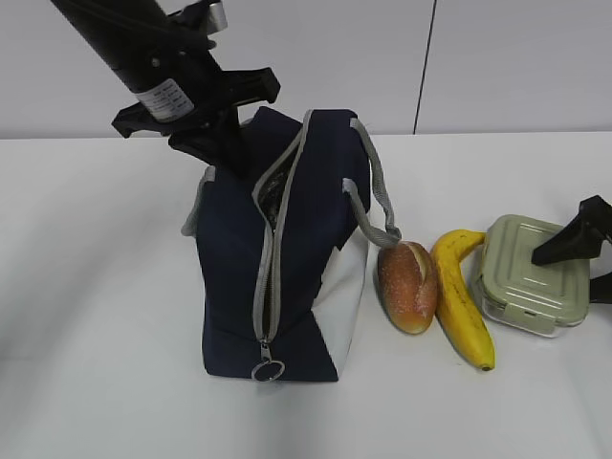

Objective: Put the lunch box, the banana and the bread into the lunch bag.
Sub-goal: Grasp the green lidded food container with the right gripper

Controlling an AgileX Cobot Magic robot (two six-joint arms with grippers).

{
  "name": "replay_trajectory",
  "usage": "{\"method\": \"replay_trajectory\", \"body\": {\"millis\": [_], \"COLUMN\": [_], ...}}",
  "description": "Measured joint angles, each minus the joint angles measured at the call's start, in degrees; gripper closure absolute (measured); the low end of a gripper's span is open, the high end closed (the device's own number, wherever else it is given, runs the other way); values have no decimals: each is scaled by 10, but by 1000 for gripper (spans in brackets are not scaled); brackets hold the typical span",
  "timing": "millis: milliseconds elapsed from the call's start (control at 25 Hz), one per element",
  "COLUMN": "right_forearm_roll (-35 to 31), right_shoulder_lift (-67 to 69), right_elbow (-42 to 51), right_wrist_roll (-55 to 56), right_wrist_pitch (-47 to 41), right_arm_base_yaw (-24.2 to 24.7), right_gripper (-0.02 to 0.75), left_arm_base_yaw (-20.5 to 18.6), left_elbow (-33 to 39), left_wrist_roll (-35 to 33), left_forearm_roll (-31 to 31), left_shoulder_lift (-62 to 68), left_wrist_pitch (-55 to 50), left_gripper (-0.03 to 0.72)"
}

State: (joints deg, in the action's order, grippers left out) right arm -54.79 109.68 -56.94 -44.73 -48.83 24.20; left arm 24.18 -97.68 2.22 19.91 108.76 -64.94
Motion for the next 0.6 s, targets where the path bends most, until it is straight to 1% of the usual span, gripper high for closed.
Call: {"method": "replay_trajectory", "body": {"millis": [400,600], "right_forearm_roll": [-15,-37], "right_shoulder_lift": [6,23], "right_elbow": [0,-2], "right_wrist_roll": [-33,-41], "right_wrist_pitch": [-2,-16], "right_arm_base_yaw": [0,0], "right_gripper": [171,170], "left_arm_base_yaw": [0,0], "left_elbow": [0,0], "left_wrist_roll": [0,0], "left_forearm_roll": [0,0], "left_shoulder_lift": [0,0], "left_wrist_pitch": [-1,-2], "left_gripper": [680,680]}}
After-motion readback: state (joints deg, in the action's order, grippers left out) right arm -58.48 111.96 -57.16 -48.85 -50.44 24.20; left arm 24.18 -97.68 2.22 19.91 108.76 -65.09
